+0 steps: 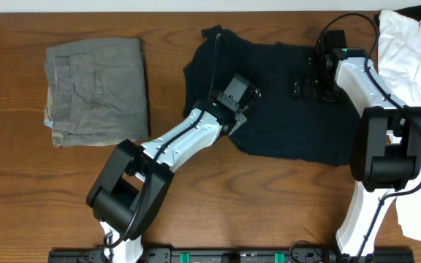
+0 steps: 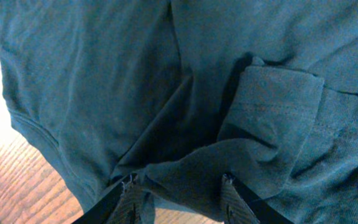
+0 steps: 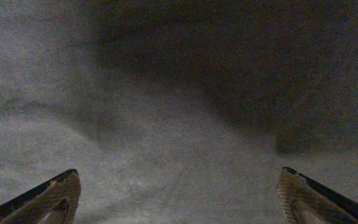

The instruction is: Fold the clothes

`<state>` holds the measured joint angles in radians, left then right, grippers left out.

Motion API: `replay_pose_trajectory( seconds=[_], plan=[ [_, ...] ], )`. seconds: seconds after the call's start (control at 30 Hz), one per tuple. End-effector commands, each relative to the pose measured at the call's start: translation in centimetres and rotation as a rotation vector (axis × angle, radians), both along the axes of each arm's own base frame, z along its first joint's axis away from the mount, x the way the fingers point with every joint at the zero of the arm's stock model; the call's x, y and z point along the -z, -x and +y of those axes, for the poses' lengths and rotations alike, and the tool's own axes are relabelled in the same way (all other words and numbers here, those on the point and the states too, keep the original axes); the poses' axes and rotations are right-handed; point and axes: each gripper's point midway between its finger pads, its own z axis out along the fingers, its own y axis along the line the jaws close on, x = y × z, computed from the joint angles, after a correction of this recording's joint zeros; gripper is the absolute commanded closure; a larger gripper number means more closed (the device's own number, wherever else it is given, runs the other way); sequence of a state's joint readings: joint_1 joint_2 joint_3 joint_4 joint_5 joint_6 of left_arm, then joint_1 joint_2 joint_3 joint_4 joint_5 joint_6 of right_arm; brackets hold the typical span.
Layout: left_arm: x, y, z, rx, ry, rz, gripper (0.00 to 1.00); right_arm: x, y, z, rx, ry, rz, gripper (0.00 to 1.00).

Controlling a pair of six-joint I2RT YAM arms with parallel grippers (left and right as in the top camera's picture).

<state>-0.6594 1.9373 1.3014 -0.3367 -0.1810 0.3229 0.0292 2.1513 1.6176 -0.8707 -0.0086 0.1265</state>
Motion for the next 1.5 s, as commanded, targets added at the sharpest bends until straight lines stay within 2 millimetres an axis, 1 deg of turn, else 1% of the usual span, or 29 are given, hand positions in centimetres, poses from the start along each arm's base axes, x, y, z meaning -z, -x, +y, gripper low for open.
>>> replay_pose_trajectory(
  seconds=[0.0, 0.13, 0.23, 0.43, 0.53, 0.67, 0.77, 0.87, 0.9, 1.0, 1.13, 1.27, 1.47],
  plan=[
    [-0.4, -0.3, 0.0, 0.003, -0.01, -0.018, 0.57, -0.6, -0.6, 0.0, 0.017, -0.01, -0.019, 0.01],
    [-2.4, -0.2, -0.3, -0.005, 0.025, -0.049, 0.57, -0.6, -0.6, 0.0, 0.017, -0.01, -0.019, 0.01],
    [-3.1, 0.5, -0.3, 0.004, 0.02, -0.041, 0.57, -0.6, -0.6, 0.0, 0.018, -0.01, -0.019, 0.01],
    [-1.7, 3.4, 0.1, 0.038, -0.057, 0.054, 0.57, -0.6, -0.6, 0.0, 0.017, -0.01, -0.019, 0.01],
    [-0.9, 4.8, -0.1, 0.065, -0.086, 0.086, 0.57, -0.6, -0.6, 0.0, 0.018, -0.01, -0.019, 0.01],
    [0.3, 5.7, -0.7, 0.09, -0.087, 0.083, 0.57, -0.6, -0.6, 0.0, 0.017, -0.01, -0.019, 0.01],
    [1.2, 5.3, -0.4, 0.075, -0.109, 0.056, 0.57, -0.6, -0.6, 0.0, 0.017, -0.01, -0.019, 0.01],
    [2.0, 4.3, 1.1, 0.039, -0.182, -0.006, 0.57, -0.6, -0.6, 0.0, 0.017, -0.01, -0.019, 0.01],
    [2.3, 4.1, 1.1, 0.044, -0.191, -0.011, 0.57, -0.6, -0.6, 0.0, 0.017, -0.01, -0.019, 0.01],
    [2.6, 3.5, 0.5, 0.041, -0.171, -0.033, 0.57, -0.6, -0.6, 0.0, 0.017, -0.01, -0.019, 0.01],
    [2.0, 2.5, -0.3, 0.041, -0.132, -0.08, 0.57, -0.6, -0.6, 0.0, 0.017, -0.01, -0.019, 0.01],
    [2.3, 2.3, 0.1, 0.065, -0.175, -0.085, 0.57, -0.6, -0.6, 0.0, 0.017, -0.01, -0.019, 0.01],
    [2.8, 2.1, 0.6, 0.055, -0.182, -0.075, 0.57, -0.6, -0.6, 0.0, 0.018, -0.01, -0.019, 0.01]
  ],
)
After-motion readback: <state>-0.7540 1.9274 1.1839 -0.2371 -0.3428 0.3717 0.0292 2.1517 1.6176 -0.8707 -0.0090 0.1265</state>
